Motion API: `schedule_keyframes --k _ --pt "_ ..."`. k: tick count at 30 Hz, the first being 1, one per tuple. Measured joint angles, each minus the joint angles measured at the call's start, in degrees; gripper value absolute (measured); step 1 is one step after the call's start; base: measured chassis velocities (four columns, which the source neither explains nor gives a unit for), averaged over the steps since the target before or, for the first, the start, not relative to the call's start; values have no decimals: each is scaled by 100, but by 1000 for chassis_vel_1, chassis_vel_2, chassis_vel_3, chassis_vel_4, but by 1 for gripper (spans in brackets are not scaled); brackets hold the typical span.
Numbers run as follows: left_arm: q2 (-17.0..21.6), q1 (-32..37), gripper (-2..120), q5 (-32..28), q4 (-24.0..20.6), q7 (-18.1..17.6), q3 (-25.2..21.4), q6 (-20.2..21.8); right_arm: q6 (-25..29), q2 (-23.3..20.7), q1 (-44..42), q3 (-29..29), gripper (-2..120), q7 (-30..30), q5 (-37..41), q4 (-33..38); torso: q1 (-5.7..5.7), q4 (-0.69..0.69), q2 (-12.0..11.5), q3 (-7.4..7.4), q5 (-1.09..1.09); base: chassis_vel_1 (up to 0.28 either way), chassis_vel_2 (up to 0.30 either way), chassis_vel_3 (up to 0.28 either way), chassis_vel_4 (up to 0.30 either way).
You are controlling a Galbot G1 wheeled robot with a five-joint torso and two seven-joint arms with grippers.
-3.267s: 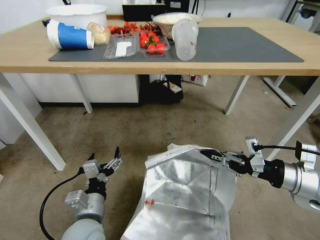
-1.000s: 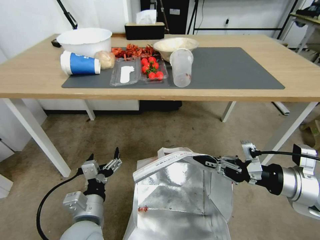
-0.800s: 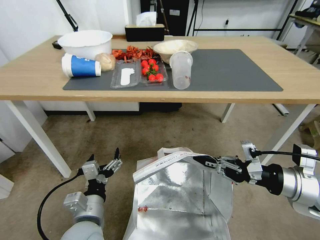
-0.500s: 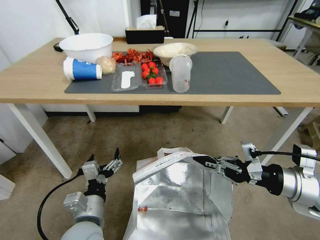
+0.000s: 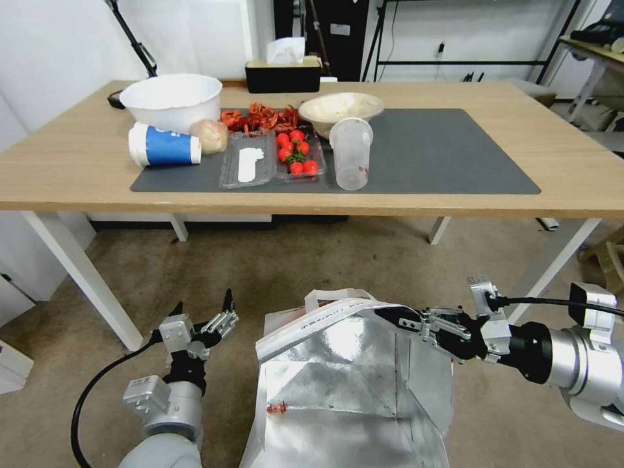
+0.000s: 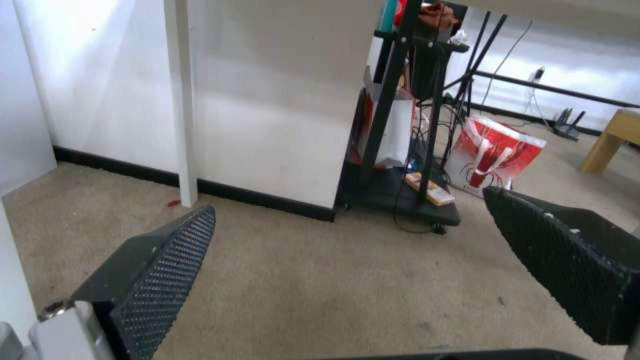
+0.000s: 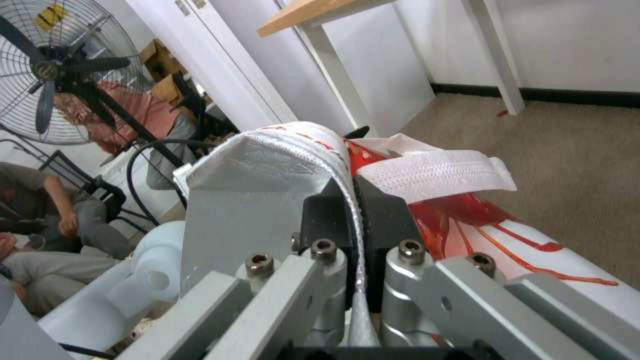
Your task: Pick up the food delivery bag from the floor and place it on the table.
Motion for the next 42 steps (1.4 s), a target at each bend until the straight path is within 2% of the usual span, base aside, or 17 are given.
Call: schedule_keyframes --k 42 --pt "-19 27 100 35 14 -2 9 -66 14 36 -18 -48 0 -87 -70 25 376 0 1021 645 0 0 0 0 0"
